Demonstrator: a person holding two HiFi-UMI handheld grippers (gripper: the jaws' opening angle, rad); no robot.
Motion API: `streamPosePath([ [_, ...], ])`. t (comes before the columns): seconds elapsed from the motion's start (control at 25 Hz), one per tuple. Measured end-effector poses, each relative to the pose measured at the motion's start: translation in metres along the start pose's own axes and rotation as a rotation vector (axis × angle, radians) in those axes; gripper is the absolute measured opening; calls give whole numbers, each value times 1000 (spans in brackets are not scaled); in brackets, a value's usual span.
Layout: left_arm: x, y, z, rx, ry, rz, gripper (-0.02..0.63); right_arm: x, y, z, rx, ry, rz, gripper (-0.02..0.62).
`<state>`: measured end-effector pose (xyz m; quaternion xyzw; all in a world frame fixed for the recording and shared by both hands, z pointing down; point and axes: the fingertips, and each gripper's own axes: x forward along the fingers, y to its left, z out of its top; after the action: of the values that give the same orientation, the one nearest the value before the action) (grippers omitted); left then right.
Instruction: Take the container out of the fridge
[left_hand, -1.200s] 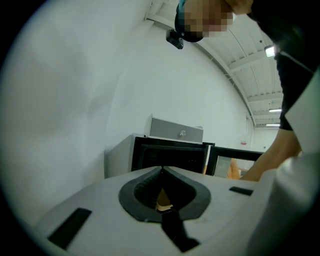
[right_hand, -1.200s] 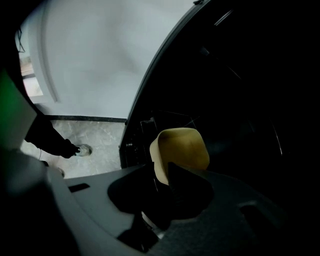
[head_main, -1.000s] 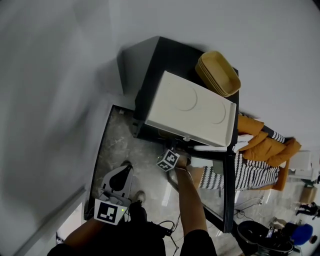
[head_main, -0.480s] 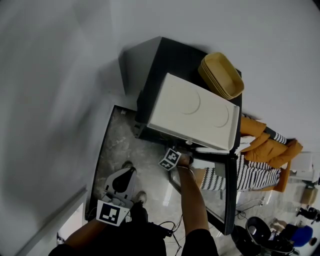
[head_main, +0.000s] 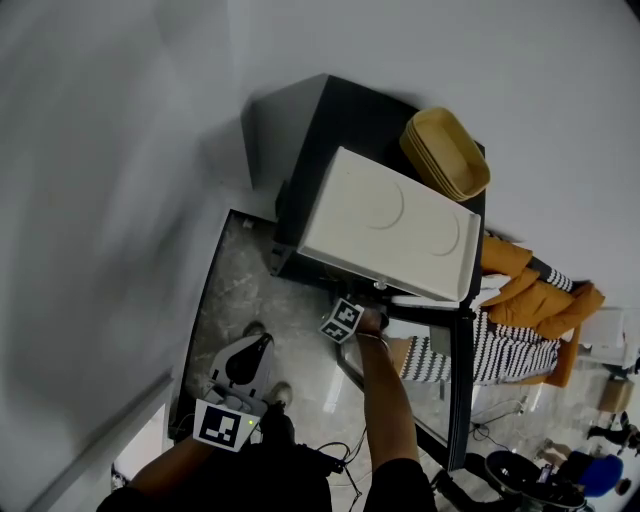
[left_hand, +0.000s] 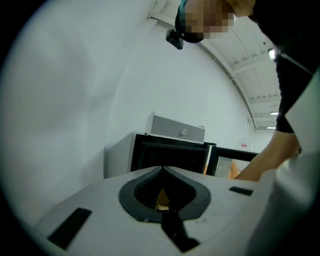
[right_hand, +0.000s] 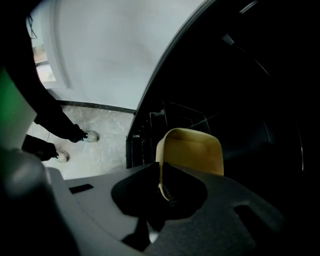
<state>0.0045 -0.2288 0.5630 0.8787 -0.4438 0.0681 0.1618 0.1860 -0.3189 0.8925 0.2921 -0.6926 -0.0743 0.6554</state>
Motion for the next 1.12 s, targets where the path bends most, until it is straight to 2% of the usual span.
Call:
streamPosePath([
  [0.6, -10, -10, 5, 2, -25, 0, 5, -17, 19, -4, -47, -10, 39, 15],
  [1.12, -31, -29, 6, 13, -45, 4, 5, -49, 57, -11, -93, -36, 73, 14],
])
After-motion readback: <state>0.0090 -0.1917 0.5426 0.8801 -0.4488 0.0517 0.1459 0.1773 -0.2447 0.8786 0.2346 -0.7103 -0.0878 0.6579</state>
